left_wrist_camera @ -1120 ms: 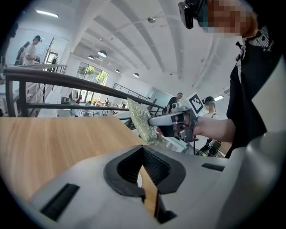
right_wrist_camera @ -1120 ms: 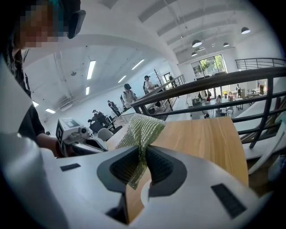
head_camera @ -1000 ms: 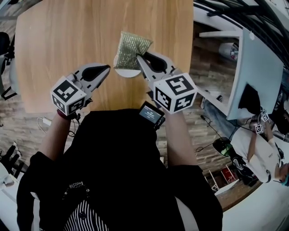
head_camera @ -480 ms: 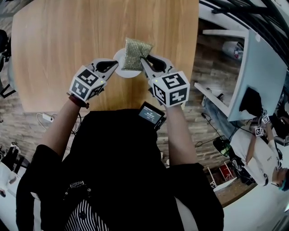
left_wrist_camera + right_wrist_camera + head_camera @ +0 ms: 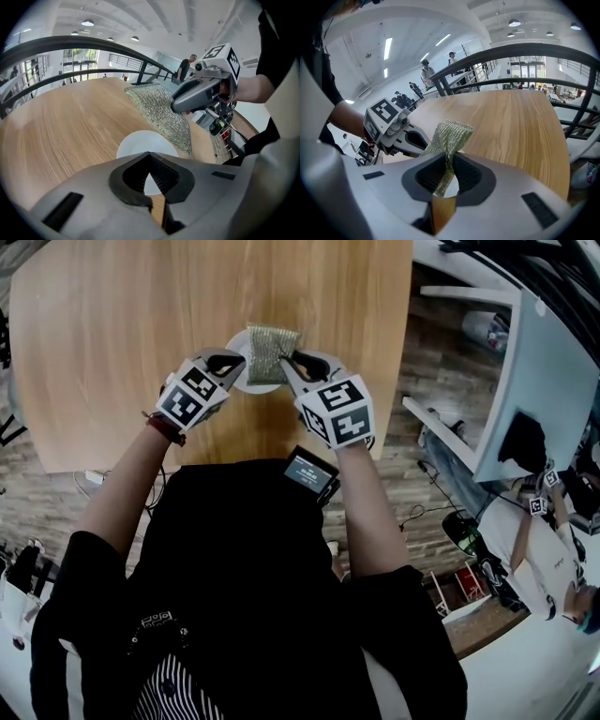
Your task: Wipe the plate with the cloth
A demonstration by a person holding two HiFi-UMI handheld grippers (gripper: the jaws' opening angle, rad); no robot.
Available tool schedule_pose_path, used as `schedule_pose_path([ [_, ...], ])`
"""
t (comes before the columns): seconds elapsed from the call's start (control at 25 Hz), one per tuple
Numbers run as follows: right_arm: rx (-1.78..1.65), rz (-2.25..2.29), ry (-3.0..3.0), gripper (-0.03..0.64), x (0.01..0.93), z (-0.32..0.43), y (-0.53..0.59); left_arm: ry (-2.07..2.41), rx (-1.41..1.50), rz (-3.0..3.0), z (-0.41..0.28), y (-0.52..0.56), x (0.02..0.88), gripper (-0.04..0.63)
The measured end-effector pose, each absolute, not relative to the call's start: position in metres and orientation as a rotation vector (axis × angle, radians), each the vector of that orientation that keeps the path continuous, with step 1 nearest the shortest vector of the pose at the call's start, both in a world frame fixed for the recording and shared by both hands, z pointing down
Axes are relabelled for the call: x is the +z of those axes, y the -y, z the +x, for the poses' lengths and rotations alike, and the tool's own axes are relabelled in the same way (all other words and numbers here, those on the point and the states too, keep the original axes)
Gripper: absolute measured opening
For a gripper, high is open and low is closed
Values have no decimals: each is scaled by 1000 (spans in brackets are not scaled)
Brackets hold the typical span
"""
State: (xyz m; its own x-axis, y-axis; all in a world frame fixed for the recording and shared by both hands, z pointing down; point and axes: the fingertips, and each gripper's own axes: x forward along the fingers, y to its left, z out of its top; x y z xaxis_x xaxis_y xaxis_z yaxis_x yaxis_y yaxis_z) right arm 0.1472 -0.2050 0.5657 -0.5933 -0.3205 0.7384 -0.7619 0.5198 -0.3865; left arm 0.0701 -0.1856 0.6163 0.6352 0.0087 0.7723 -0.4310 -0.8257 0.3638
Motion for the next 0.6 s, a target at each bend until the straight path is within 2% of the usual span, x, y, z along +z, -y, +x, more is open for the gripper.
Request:
schedule_pose_path([
  [0.6, 928, 760, 2080, 49, 601, 142, 181, 193, 1474, 2316, 62, 175, 671, -2],
])
